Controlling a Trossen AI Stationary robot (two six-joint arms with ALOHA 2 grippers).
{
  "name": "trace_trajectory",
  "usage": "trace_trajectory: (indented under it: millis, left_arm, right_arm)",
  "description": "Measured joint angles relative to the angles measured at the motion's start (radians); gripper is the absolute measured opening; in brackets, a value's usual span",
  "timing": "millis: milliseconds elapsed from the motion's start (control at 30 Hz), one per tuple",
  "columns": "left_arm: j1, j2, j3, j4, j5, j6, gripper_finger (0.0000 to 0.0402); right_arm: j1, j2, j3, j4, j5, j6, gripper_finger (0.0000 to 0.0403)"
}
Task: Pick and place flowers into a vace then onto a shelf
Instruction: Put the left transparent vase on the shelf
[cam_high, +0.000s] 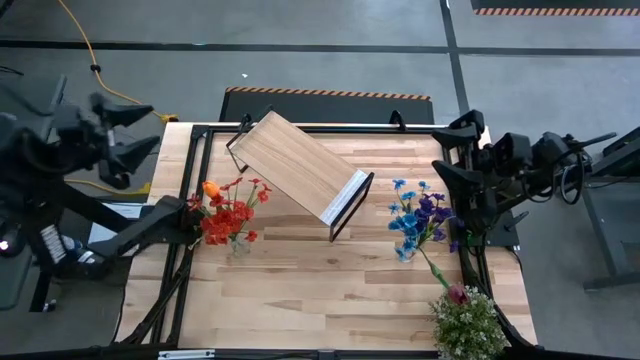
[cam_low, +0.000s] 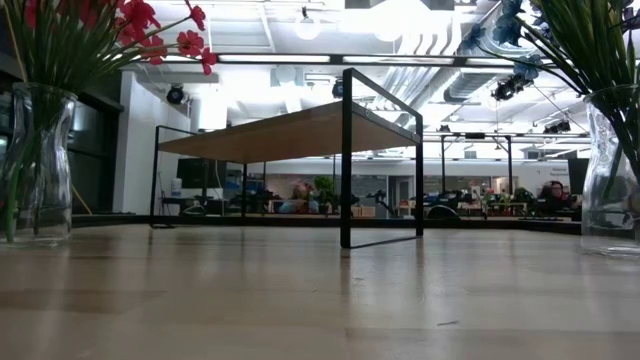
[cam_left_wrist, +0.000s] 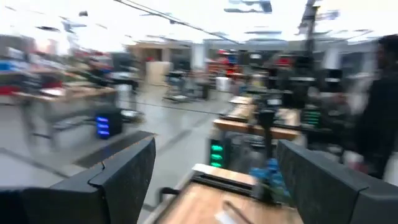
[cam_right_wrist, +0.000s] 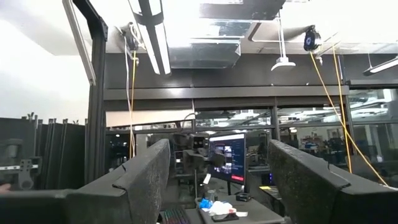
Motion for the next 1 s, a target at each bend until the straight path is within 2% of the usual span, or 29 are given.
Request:
trace_trajectory:
  millis: [133, 200, 367, 600, 800, 1000]
  left_arm:
    - [-0.113, 0.003, 0.144, -0.130, -0.312, 0.045, 0.0366]
    - [-0.186, 0.003, 0.211, -0.162, -0.420, 0.045, 0.0364]
    - [-0.416, 0.002, 0.336, -0.168, -0.599, 0.070, 0.0365]
    - [-0.806, 0.003, 0.423, -0.190, -0.896, 0.088, 0.0364]
    - [-1.142, 0.003, 0.464, -0.226, -1.115, 0.120, 0.0366]
    - [-1.439, 0.003, 0.465, -0.341, -1.359, 0.124, 0.0364]
  right_arm:
    - [0.000, 0.000, 0.000, 0.015, 0.000, -0.008, 0.0261]
    - [0.000, 0.000, 0.000, 0.024, 0.000, -0.018, 0.0261]
    - [0.000, 0.000, 0.000, 0.040, 0.009, -0.053, 0.0261]
    - [0.000, 0.000, 0.000, 0.042, 0.028, -0.063, 0.0261]
    - [0.000, 0.000, 0.000, 0.042, 0.032, -0.062, 0.0261]
    - [0.000, 0.000, 0.000, 0.041, 0.072, -0.078, 0.0261]
